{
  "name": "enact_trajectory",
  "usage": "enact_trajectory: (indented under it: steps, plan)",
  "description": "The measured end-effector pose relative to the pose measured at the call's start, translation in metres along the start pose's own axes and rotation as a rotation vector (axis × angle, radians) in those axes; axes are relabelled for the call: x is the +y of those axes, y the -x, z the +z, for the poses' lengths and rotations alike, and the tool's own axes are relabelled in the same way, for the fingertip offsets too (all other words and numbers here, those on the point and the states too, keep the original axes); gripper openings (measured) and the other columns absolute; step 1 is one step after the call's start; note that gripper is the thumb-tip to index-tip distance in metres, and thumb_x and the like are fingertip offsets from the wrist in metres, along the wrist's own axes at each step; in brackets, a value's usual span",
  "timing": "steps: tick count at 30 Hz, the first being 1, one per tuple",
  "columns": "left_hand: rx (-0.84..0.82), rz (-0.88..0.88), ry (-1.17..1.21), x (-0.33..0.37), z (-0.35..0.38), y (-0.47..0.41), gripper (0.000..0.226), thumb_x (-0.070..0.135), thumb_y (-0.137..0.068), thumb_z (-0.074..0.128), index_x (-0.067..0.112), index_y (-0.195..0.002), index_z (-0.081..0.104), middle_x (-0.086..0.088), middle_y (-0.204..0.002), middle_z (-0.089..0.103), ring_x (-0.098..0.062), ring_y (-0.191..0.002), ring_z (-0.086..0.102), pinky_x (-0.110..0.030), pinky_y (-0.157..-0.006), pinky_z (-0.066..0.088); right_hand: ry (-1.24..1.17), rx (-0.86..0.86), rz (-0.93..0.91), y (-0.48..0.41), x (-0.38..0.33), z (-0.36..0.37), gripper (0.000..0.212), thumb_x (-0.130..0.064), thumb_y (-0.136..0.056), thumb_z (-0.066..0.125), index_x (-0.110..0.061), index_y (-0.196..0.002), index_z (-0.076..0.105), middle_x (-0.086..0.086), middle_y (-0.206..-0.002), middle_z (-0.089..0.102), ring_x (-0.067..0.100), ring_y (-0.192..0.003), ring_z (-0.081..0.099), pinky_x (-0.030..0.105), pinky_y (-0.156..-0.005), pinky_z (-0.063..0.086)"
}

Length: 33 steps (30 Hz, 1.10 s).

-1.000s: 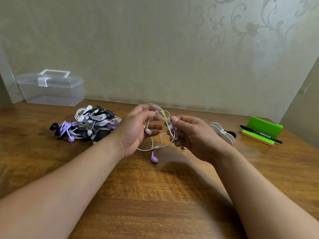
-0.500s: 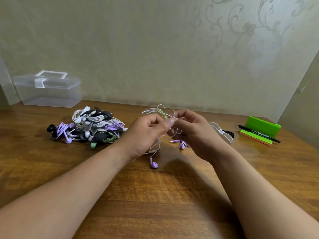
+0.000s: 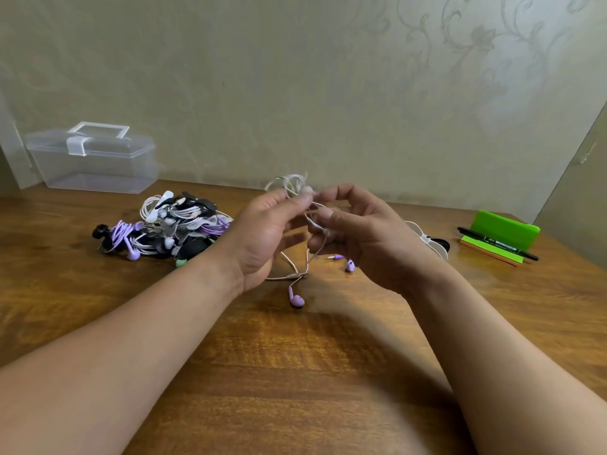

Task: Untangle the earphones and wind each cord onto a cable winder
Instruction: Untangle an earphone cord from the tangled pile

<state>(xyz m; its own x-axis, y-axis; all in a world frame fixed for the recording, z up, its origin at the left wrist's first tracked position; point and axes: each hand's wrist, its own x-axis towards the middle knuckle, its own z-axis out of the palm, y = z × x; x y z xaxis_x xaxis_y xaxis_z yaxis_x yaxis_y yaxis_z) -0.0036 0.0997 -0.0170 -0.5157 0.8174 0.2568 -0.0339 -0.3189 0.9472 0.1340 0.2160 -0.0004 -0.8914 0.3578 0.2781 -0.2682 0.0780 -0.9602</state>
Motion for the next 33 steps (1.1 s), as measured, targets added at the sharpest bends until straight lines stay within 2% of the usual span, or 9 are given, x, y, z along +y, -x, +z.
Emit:
enact_trajectory:
  steps: [5,11,13,17,20,23,26,29,33]
  plan:
    - [0.113,0.104,0.164,0.014,-0.008,-0.005,0.020,0.033,-0.106,0.052,0.016,-0.108,0.063,-0.006,-0.093,0.075,-0.021,-0.082,0.072,-0.039,-0.083,0.055,0.195,-0.101,0.183,0.002,0.008,-0.008,0.030,-0.017,-0.096,0.071,0.005,-0.116,0.066,0.008,-0.084,0.070,0.019,-0.082,0.069,0.038,-0.089,0.058]
    - [0.189,0.049,0.122,0.015,-0.011,-0.001,0.021,0.034,-0.108,0.052,0.019,-0.094,0.057,0.004,-0.065,0.054,-0.015,-0.048,0.040,-0.026,-0.042,0.041,-0.037,0.121,0.070,-0.001,0.002,-0.007,0.020,-0.019,-0.107,0.053,-0.013,-0.116,0.071,0.000,-0.066,0.052,0.012,-0.051,0.042,0.023,-0.048,0.040]
    - [0.193,0.038,0.095,0.015,-0.013,-0.001,0.024,0.034,-0.108,0.050,0.020,-0.090,0.054,0.006,-0.059,0.043,-0.013,-0.045,0.029,-0.022,-0.045,0.028,-0.141,0.170,0.024,-0.002,-0.006,-0.012,0.020,-0.021,-0.107,0.053,-0.014,-0.114,0.070,-0.004,-0.063,0.043,0.008,-0.048,0.026,0.019,-0.040,0.022]
    - [0.157,0.084,0.095,0.014,-0.009,-0.001,0.020,0.029,-0.110,0.048,0.012,-0.101,0.054,0.003,-0.055,0.027,-0.012,-0.041,0.020,-0.023,-0.044,0.023,-0.309,0.134,-0.035,0.002,-0.022,-0.020,0.020,-0.023,-0.098,0.055,-0.013,-0.108,0.069,-0.007,-0.066,0.043,0.003,-0.048,0.024,0.018,-0.041,0.013]
    - [0.123,0.064,0.053,0.012,-0.007,0.001,0.021,0.033,-0.107,0.052,0.012,-0.106,0.058,0.002,-0.055,0.025,-0.012,-0.042,0.020,-0.025,-0.047,0.022,-0.384,0.046,-0.045,0.009,-0.033,-0.027,0.027,-0.033,-0.097,0.051,-0.016,-0.102,0.072,-0.010,-0.061,0.047,0.001,-0.042,0.031,0.016,-0.039,0.018]
    - [0.062,0.019,-0.037,0.010,-0.004,0.003,0.021,0.034,-0.103,0.059,0.014,-0.107,0.060,0.003,-0.057,0.041,-0.012,-0.040,0.030,-0.027,-0.048,0.025,-0.130,0.008,0.112,0.013,-0.037,-0.034,0.055,-0.059,-0.093,0.044,-0.013,-0.085,0.074,0.001,-0.055,0.057,0.010,-0.037,0.046,0.020,-0.038,0.033]
    - [-0.017,0.056,-0.178,0.004,0.000,0.005,0.017,0.025,-0.103,0.061,0.009,-0.104,0.057,0.000,-0.063,0.057,-0.011,-0.040,0.035,-0.025,-0.041,0.035,0.130,-0.002,0.367,0.012,-0.026,-0.028,0.076,-0.072,-0.085,0.047,-0.004,-0.114,0.062,0.021,-0.090,0.071,0.032,-0.069,0.072,0.035,-0.057,0.057]
    - [-0.056,0.080,-0.356,-0.003,0.006,0.006,0.023,0.025,-0.100,0.065,0.004,-0.103,0.057,-0.002,-0.059,0.058,-0.011,-0.039,0.039,-0.024,-0.040,0.034,0.258,-0.056,0.369,0.011,-0.012,-0.019,0.061,-0.053,-0.094,0.060,-0.003,-0.128,0.058,0.020,-0.103,0.067,0.032,-0.081,0.073,0.045,-0.069,0.062]
    - [-0.017,0.103,-0.576,-0.008,0.002,0.006,0.021,0.037,-0.096,0.070,0.016,-0.094,0.065,0.002,-0.052,0.057,-0.008,-0.038,0.047,-0.020,-0.040,0.037,0.424,-0.132,0.317,0.009,-0.008,-0.016,0.027,-0.026,-0.103,0.063,0.000,-0.108,0.068,0.005,-0.071,0.058,0.018,-0.059,0.057,0.043,-0.069,0.063]
